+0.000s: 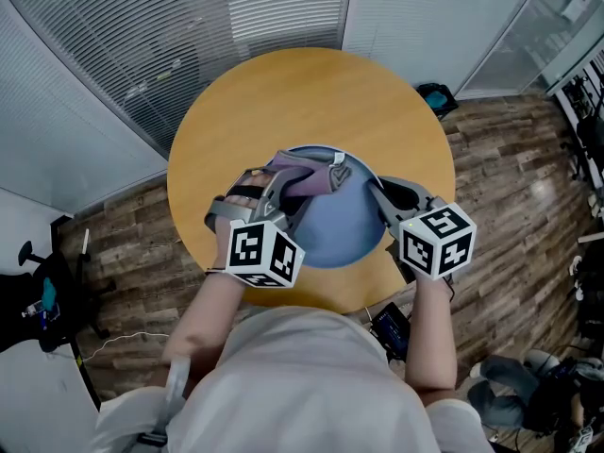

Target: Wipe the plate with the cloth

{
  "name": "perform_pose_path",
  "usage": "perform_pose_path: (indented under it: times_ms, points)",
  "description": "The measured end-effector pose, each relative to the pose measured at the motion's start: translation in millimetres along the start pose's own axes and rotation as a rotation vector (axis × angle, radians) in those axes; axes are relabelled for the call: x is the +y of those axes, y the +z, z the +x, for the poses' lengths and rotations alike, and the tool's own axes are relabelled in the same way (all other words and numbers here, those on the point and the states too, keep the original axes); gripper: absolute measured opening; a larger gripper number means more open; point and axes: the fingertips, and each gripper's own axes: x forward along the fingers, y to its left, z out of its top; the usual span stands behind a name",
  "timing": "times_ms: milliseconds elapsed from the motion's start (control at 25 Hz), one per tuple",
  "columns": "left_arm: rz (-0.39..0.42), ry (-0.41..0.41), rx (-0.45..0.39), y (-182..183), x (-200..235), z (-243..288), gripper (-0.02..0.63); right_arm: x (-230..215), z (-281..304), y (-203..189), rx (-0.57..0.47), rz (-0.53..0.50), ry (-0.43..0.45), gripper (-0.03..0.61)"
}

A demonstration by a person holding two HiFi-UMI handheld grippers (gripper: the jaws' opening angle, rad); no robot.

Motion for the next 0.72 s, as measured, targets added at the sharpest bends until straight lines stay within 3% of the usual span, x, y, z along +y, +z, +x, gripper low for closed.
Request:
perform_pose_path:
  times_ms: [480,720]
  points:
    - [0.025,0.052,0.07,-17.7,6.3,-6.2,0.078,-7.0,-8.4,-1.4,-0.03,0.048,-0.004,0.034]
    - [-0.004,0.057,0.086,-22.8,9.0,-7.8,0.078,-11.7,-12.8,0.3,-0.049,0.07,-0.011,0.034]
